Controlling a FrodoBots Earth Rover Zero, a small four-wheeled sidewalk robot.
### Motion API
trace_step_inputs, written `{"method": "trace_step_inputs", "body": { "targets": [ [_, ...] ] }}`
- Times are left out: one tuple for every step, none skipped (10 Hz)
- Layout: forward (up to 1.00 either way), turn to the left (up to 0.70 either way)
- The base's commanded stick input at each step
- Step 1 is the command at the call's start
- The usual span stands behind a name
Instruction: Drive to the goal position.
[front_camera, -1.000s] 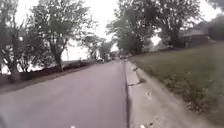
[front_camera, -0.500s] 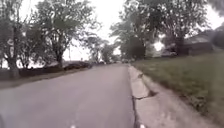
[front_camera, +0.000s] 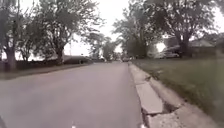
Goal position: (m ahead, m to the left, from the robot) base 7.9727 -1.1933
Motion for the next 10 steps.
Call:
{"method": "trace_step_inputs", "body": {
  "targets": [
    [1.0, 0.0],
    [1.0, -0.4],
    [1.0, -0.4],
    [1.0, -0.4],
    [1.0, -0.13],
    [1.0, 0.0],
    [1.0, 0.0],
    [1.0, 0.0],
    [1.0, 0.0],
    [1.0, 0.0]
  ]
}}
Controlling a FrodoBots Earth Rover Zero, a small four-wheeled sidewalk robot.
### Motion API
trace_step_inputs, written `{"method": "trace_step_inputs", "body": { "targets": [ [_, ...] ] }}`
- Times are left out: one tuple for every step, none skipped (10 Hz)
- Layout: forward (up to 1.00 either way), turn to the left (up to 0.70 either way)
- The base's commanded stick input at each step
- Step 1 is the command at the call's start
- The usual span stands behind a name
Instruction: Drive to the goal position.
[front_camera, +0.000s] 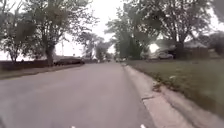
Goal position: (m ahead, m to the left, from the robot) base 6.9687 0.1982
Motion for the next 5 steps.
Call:
{"method": "trace_step_inputs", "body": {
  "targets": [
    [1.0, 0.0],
    [1.0, -0.01],
    [1.0, -0.18],
    [1.0, -0.26],
    [1.0, -0.08]
  ]
}}
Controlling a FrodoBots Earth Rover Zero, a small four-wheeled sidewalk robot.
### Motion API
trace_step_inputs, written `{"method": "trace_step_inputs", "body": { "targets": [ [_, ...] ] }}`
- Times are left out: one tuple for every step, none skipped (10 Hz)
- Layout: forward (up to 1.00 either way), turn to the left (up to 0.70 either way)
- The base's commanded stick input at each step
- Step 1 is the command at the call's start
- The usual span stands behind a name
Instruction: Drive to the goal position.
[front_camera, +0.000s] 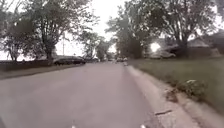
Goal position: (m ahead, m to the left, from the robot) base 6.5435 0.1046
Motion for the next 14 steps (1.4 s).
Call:
{"method": "trace_step_inputs", "body": {
  "targets": [
    [1.0, 0.0],
    [1.0, 0.0],
    [1.0, 0.0],
    [1.0, 0.0],
    [1.0, 0.0],
    [1.0, 0.0],
    [1.0, 0.0],
    [1.0, 0.0],
    [1.0, 0.0],
    [1.0, -0.01],
    [1.0, -0.03],
    [1.0, 0.0],
    [1.0, 0.0],
    [1.0, 0.0]
  ]
}}
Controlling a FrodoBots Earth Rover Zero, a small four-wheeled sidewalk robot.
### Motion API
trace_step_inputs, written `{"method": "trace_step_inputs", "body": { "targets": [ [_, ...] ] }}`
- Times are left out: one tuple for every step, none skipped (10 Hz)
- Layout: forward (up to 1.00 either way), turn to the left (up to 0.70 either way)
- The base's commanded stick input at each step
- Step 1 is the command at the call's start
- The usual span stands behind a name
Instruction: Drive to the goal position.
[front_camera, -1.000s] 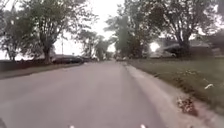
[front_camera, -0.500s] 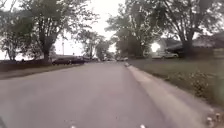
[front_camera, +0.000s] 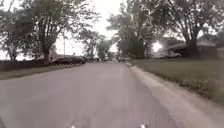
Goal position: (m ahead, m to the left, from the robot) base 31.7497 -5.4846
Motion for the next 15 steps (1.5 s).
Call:
{"method": "trace_step_inputs", "body": {
  "targets": [
    [1.0, 0.0],
    [1.0, 0.0],
    [1.0, 0.0],
    [1.0, 0.0],
    [1.0, 0.0],
    [1.0, 0.0],
    [1.0, 0.0],
    [1.0, 0.0],
    [1.0, 0.0],
    [1.0, 0.0],
    [1.0, 0.0],
    [1.0, -0.24],
    [1.0, -0.37],
    [1.0, -0.39],
    [1.0, -0.39]
  ]
}}
